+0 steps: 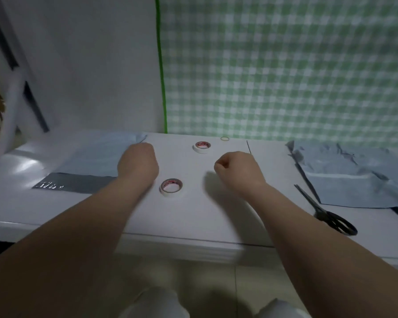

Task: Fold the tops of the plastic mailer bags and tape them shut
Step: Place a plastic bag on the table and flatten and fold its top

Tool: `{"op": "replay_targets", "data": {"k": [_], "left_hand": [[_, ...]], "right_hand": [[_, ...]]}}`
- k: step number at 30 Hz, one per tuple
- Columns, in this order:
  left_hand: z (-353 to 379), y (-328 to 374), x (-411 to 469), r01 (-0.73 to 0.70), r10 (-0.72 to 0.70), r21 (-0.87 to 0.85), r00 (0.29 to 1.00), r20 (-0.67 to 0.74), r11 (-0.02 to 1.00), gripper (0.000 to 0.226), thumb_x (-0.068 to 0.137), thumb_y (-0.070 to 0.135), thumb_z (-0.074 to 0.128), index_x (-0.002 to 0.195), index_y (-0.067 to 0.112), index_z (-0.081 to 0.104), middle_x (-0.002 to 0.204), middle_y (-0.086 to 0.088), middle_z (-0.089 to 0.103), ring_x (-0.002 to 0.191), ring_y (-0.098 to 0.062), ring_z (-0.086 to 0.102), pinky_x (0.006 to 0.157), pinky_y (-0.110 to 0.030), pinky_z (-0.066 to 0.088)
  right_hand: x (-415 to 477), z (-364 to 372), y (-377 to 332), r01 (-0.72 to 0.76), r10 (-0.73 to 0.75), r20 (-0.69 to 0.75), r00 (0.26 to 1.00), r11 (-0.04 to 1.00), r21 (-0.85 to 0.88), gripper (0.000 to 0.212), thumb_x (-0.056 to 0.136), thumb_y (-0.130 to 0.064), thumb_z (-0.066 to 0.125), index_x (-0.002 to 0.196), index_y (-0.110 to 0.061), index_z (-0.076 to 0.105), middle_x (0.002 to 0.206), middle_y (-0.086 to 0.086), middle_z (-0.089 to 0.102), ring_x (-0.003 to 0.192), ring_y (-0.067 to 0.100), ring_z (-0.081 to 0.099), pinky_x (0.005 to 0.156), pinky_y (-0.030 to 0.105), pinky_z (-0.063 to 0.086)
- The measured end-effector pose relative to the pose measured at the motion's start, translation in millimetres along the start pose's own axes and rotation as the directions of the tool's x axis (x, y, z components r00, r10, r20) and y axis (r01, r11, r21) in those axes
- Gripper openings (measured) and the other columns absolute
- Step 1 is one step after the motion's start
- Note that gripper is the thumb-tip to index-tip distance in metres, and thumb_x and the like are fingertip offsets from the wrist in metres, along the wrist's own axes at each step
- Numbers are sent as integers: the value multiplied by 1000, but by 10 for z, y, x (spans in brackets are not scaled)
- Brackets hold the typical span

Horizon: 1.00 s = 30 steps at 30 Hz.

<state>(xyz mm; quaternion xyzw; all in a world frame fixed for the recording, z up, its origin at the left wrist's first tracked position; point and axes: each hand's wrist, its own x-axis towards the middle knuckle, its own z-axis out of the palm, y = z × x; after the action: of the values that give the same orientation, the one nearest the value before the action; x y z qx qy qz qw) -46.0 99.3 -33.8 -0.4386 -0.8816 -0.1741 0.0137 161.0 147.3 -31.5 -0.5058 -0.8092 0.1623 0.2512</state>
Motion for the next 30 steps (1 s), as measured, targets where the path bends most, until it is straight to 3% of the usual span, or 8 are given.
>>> {"op": "replay_targets", "data": {"k": [10, 14, 17, 20, 23, 27, 29, 30], "left_hand": [[-11, -742, 201, 59, -112, 218, 965, 236, 974, 38, 98, 4, 42, 134, -6, 42, 142, -21, 40, 133, -34, 36, 111, -36, 24], [-51, -739, 227, -12, -41, 241, 976, 214, 970, 39, 96, 13, 42, 132, -1, 46, 138, -19, 42, 126, -34, 41, 107, -36, 33], [-174, -593, 188, -132, 124, 25, 971, 205, 991, 28, 97, 11, 40, 113, -1, 59, 121, -18, 55, 115, -34, 50, 91, -28, 37], [-439, -427, 72, -129, 224, -352, 943, 247, 927, 21, 94, 9, 47, 76, 13, 55, 83, -8, 53, 82, -27, 53, 61, -30, 34], [-598, -438, -27, 126, 223, -767, 916, 333, 630, 20, 89, 5, 51, 70, 11, 54, 73, -9, 51, 65, -20, 47, 59, -28, 37], [-629, -563, -43, 354, 314, -869, 829, 463, 346, 15, 90, 11, 52, 77, 11, 60, 87, -8, 65, 71, -16, 61, 58, -24, 44], [-616, -568, -32, 338, 166, -881, 898, 407, 330, 19, 92, 13, 51, 74, 13, 58, 90, -5, 66, 73, -16, 59, 53, -21, 43], [-605, -579, -29, 316, 20, -873, 937, 348, 371, 19, 92, 12, 52, 73, 13, 57, 86, -5, 63, 68, -15, 55, 53, -21, 42]], "right_hand": [[-81, 386, -460, 26, -28, 93, 995, 999, 26, 24, 83, -18, 48, 88, -20, 71, 95, -2, 70, 89, 20, 61, 76, 31, 52], [-102, 394, -547, 23, -28, 103, 994, 998, 52, 24, 84, -15, 47, 84, -18, 71, 89, -3, 70, 86, 18, 61, 72, 30, 50], [-84, 387, -595, -19, 2, 121, 993, 991, 135, 23, 83, -13, 46, 79, -11, 69, 83, 3, 70, 84, 24, 64, 72, 35, 52], [-71, 387, -689, -89, 51, 125, 991, 943, 320, 23, 86, -17, 48, 84, -11, 70, 87, 5, 71, 85, 27, 66, 80, 44, 55], [-89, 392, -800, -154, 86, 163, 983, 869, 470, 27, 90, -22, 46, 91, -6, 66, 80, 7, 71, 80, 31, 69, 84, 47, 54], [-78, 336, -1035, -352, 142, 361, 922, 698, 624, 27, 97, -36, 35, 86, -19, 53, 90, 8, 63, 88, 36, 66, 86, 48, 54], [-28, 335, -1142, -325, 115, 391, 913, 783, 530, 32, 97, -38, 31, 87, -18, 52, 93, 5, 56, 96, 32, 60, 87, 43, 51], [-17, 363, -1179, -321, 115, 400, 909, 806, 497, 31, 96, -38, 34, 89, -16, 55, 90, 5, 54, 85, 28, 58, 75, 35, 52]]}}
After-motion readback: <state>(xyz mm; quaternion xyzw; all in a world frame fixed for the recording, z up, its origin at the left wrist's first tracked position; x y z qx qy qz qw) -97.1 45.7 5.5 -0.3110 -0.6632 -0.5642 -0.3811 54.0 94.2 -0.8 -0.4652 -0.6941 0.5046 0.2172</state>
